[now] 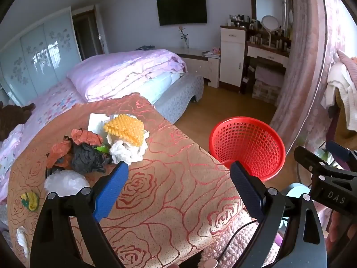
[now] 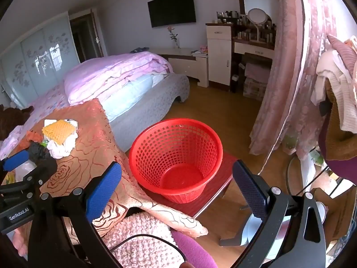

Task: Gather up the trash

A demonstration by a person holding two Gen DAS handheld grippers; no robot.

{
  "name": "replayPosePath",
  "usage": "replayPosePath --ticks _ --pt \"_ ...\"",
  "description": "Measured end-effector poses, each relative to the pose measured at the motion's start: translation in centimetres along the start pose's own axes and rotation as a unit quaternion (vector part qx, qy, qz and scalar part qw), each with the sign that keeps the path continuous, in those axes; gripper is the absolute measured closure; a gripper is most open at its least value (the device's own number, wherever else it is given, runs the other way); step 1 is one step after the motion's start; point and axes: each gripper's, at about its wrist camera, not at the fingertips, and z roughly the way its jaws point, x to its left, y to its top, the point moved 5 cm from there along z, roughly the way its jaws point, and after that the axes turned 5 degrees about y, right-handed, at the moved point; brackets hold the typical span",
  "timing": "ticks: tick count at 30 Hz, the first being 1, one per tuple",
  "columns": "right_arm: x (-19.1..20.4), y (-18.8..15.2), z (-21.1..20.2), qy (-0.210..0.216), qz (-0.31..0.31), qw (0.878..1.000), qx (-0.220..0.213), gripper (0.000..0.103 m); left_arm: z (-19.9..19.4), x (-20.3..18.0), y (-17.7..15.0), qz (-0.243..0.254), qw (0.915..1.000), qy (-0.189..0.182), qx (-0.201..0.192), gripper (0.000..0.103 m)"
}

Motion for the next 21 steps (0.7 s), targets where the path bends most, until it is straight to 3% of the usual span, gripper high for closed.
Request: replayPosePath --ticks 21 --pt "-0.56 0.18 -0.32 -0.003 0.007 1.0 -0.007 0.007 0.18 0.34 -0.71 -0.001 1.0 0.001 0.001 0.014"
